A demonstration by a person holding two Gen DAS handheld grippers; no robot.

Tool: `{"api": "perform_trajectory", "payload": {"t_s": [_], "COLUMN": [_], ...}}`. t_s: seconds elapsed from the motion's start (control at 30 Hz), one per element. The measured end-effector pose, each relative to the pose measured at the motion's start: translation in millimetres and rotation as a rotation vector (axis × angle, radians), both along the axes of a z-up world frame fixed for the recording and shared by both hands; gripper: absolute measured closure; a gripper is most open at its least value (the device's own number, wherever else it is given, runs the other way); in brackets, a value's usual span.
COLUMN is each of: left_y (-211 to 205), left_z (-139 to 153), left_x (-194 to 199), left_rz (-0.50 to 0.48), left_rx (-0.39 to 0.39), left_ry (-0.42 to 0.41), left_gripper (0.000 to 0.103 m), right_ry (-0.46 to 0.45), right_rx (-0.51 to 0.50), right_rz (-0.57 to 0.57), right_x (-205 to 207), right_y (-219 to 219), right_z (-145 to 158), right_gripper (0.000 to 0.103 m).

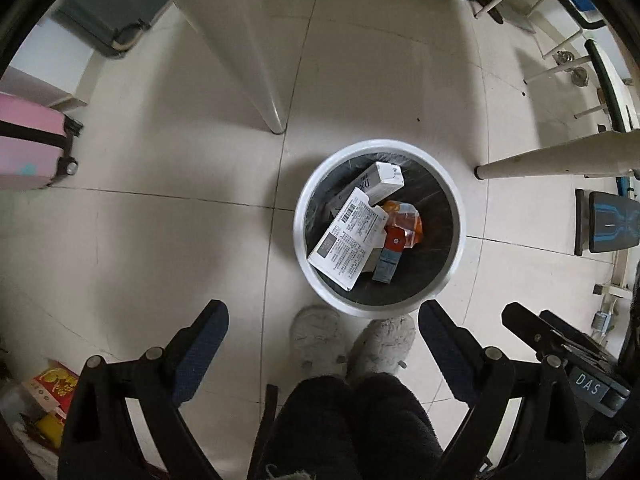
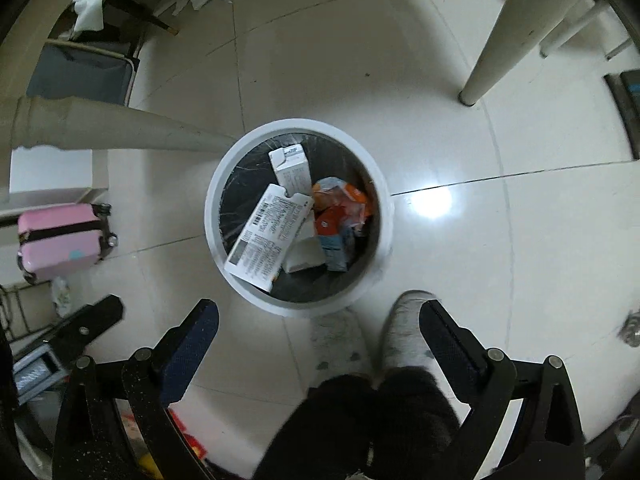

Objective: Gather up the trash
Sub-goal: 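Raise both open grippers from the bin back toward the table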

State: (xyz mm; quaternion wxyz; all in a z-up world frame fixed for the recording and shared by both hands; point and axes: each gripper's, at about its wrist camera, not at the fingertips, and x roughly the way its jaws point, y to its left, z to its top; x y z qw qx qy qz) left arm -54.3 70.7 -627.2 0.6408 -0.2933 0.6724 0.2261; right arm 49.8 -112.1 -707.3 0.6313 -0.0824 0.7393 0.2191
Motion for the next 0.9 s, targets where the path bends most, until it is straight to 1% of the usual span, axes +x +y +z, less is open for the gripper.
{"api": "perform_trajectory", "payload": {"t_s": [0.17, 0.23, 0.27, 0.4, 0.67, 0.7, 0.8, 0.9], "left_y": [-10.5, -14.9, -16.3, -23.6, -37.0, -38.7, -42.9, -46.2], "left_z": [36.2, 50.2, 61.7, 94.7, 178.3, 194.4, 224.5, 256.0], "left_x": [-4.0, -4.4, -6.5, -12.8, -26.3, -28.3, -31.1, -31.4], "left_rz": [-0.026, -0.035, -0.038, -0.055, -0.087, -0.093, -0.098, -0.122], "left_rx": [0.030, 0.049, 0.055, 0.072, 0.076, 0.078, 0.077, 0.081], "left_ry": [-0.011, -0.025, -0.032, -0.041, -0.065, -0.074, -0.093, -0.119], "left_gripper": [0.006, 0.006, 0.006, 0.006, 0.006, 0.006, 0.006, 0.006], "right_ry": [-0.044, -0.064, -0.071, -0.098, -0.125, -0.129, -0.139, -0.148], "right_rx": [-0.042, -0.058, -0.062, -0.068, -0.041, -0.039, -0.031, -0.021], "right_rz": [0.028, 0.043, 0.045, 0.040, 0.051, 0.053, 0.059, 0.061], "right_x": [-7.2, -9.9, -10.2, -15.0, -36.0, -38.3, -44.7, -50.2], "right_y": [-7.3, -11.3, -15.5, -25.0, -28.6, -27.8, -28.0, -28.2], "right_z": [41.4, 62.7, 70.5, 114.3, 222.3, 234.2, 279.1, 315.0], "right_gripper": [0.002, 0.002, 0.002, 0.002, 0.002, 0.002, 0.002, 0.002]}}
